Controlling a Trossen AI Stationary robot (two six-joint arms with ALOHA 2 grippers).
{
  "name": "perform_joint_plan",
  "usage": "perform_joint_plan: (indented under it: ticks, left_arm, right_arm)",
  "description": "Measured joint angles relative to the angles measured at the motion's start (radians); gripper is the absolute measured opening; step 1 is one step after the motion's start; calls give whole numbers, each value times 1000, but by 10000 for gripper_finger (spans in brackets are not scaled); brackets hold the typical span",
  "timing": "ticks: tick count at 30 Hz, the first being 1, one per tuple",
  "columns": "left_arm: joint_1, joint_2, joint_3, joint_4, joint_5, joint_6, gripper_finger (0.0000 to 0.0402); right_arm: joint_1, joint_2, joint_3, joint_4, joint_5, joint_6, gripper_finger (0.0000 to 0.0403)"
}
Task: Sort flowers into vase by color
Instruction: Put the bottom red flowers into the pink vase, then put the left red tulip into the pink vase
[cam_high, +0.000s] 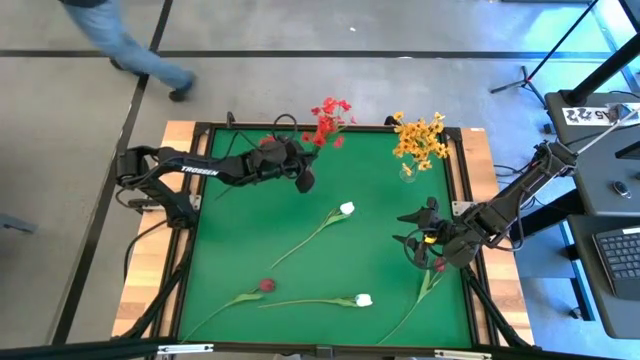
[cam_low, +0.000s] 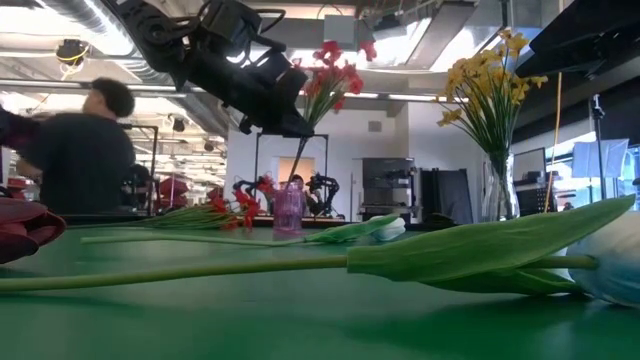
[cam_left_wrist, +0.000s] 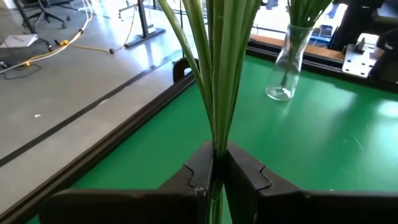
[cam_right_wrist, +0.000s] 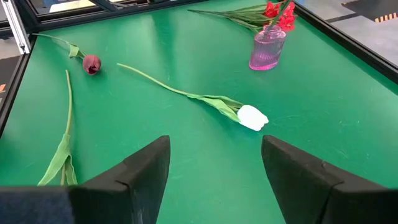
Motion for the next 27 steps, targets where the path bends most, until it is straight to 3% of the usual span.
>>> perform_joint_plan:
  ticks: [6, 17, 27]
  left_arm:
    - [-1, -10, 0, -12, 31, 0, 43]
    - [-1, -44, 0, -78, -4, 0, 134]
    - [-46, -224, 2, -345, -49, -13, 166]
  right_arm:
    - [0, 0, 0, 0, 2, 0, 253]
    - [0, 0, 0, -1, 2, 0, 253]
    - [0, 0, 0, -2, 4, 0, 253]
